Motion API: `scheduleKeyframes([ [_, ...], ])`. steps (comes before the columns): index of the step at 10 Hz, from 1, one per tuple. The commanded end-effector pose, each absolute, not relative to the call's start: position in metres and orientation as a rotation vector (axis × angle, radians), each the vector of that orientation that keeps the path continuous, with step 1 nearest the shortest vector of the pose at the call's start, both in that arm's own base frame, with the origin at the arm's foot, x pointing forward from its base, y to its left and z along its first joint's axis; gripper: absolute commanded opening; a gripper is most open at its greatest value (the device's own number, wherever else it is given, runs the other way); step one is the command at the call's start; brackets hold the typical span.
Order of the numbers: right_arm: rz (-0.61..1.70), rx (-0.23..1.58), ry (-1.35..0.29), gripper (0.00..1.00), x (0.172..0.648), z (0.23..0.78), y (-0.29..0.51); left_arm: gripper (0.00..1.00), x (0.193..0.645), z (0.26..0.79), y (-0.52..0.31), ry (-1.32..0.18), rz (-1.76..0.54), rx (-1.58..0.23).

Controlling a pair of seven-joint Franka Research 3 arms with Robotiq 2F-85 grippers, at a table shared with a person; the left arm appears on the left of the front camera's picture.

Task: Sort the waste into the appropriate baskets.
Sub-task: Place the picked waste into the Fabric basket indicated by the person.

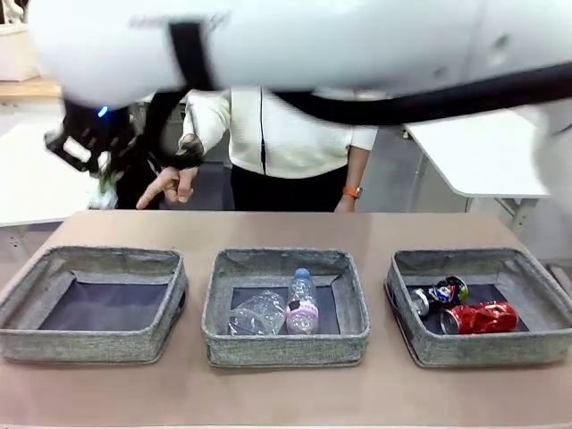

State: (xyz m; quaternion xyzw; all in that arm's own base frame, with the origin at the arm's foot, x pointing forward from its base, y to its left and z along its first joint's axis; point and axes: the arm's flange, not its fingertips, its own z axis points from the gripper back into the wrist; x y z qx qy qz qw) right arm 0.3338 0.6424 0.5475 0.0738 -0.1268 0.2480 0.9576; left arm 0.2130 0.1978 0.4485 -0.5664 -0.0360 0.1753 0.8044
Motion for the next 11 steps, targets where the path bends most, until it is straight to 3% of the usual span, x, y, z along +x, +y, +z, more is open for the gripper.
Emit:
scheduleKeyframes([
  [1, 0.512, -0.071, -0.248, 0.07, 0.349, 0.581, 0.673, 1.0, 0.202, 0.456, 0.22, -0.257, 0.498, -1.247],
  [2, 0.503, 0.15, -0.257, 0.07, 0.334, 0.548, 0.642, 1.0, 0.213, 0.448, 0.198, -0.077, 0.375, -1.213],
  [3, 0.503, 0.15, -0.257, 0.07, 0.334, 0.548, 0.642, 1.0, 0.213, 0.448, 0.198, -0.077, 0.375, -1.213],
  [5, 0.605, -0.07, -0.256, 0.07, 0.315, 0.53, 0.655, 1.0, 0.213, 0.448, 0.198, -0.077, 0.375, -1.213],
  [11, 0.643, 0.057, -0.321, 0.07, 0.324, 0.445, 0.66, 1.0, 0.213, 0.448, 0.198, -0.077, 0.375, -1.213],
])
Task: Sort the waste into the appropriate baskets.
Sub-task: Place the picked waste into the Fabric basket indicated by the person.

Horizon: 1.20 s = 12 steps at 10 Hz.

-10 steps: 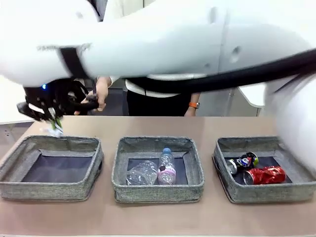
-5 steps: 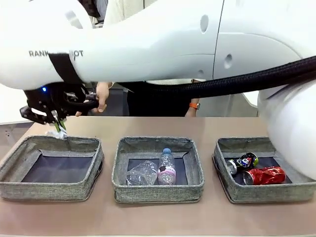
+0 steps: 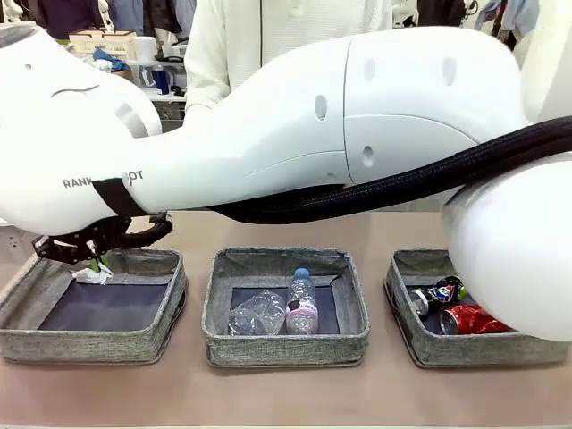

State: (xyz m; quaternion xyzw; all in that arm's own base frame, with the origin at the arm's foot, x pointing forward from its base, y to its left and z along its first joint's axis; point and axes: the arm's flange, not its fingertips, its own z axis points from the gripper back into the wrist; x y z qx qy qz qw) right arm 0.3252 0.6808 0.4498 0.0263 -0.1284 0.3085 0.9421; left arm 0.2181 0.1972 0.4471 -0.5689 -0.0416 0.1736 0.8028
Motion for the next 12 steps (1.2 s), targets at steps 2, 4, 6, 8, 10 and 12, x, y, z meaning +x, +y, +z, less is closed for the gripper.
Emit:
scheduleKeyframes([
  [2, 0.651, 0.073, -0.347, 0.1, 0.325, 0.437, 0.655, 1.0, 0.213, 0.448, 0.198, -0.077, 0.375, -1.213],
  [4, 0.621, 0.059, -0.366, 0.69, 0.327, 0.437, 0.651, 1.0, 0.213, 0.448, 0.198, -0.077, 0.375, -1.213],
  [6, 0.595, 0.053, -0.363, 1.0, 0.328, 0.44, 0.645, 1.0, 0.213, 0.448, 0.198, -0.077, 0.375, -1.213],
  [8, 0.585, 0.052, -0.37, 1.0, 0.327, 0.442, 0.639, 1.0, 0.213, 0.448, 0.198, -0.077, 0.375, -1.213],
  [10, 0.586, 0.072, -0.364, 0.97, 0.327, 0.443, 0.637, 1.0, 0.213, 0.448, 0.198, -0.077, 0.375, -1.213],
  [12, 0.586, 0.08, -0.356, 1.0, 0.327, 0.443, 0.634, 1.0, 0.213, 0.448, 0.198, -0.077, 0.375, -1.213],
])
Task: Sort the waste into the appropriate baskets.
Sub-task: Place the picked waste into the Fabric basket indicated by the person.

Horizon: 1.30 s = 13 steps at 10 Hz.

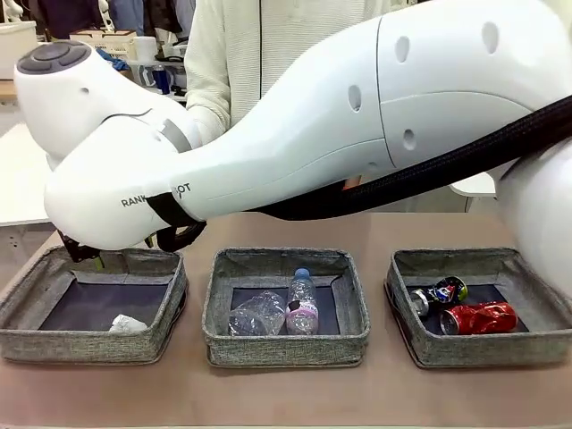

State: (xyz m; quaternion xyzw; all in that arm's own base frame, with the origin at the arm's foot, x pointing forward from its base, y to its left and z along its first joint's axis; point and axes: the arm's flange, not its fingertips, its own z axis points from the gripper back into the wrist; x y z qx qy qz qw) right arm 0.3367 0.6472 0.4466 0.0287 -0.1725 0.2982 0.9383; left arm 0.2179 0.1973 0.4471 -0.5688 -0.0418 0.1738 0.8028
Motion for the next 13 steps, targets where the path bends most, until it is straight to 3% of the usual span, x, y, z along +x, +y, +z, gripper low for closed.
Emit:
scheduleKeyframes([
  [1, 0.578, 0.088, -0.347, 1.0, 0.326, 0.448, 0.627, 1.0, 0.213, 0.448, 0.198, -0.077, 0.375, -1.213],
  [3, 0.515, 0.035, -0.369, 1.0, 0.311, 0.48, 0.582, 1.0, 0.213, 0.448, 0.198, -0.077, 0.375, -1.213],
  [4, 0.45, -0.027, -0.468, 1.0, 0.289, 0.499, 0.531, 1.0, 0.213, 0.448, 0.198, -0.077, 0.375, -1.213],
  [7, 0.146, -0.023, -0.481, 1.0, 0.234, 0.512, 0.405, 1.0, 0.213, 0.448, 0.198, -0.077, 0.375, -1.213],
  [8, 0.069, -0.116, -0.413, 1.0, 0.231, 0.512, 0.403, 1.0, 0.213, 0.448, 0.198, -0.077, 0.375, -1.213],
  [9, 0.25, -0.044, -0.47, 1.0, 0.267, 0.522, 0.459, 1.0, 0.213, 0.448, 0.198, -0.077, 0.375, -1.213],
  [13, 0.203, -0.065, -0.475, 1.0, 0.253, 0.518, 0.441, 1.0, 0.213, 0.448, 0.198, -0.077, 0.375, -1.213],
])
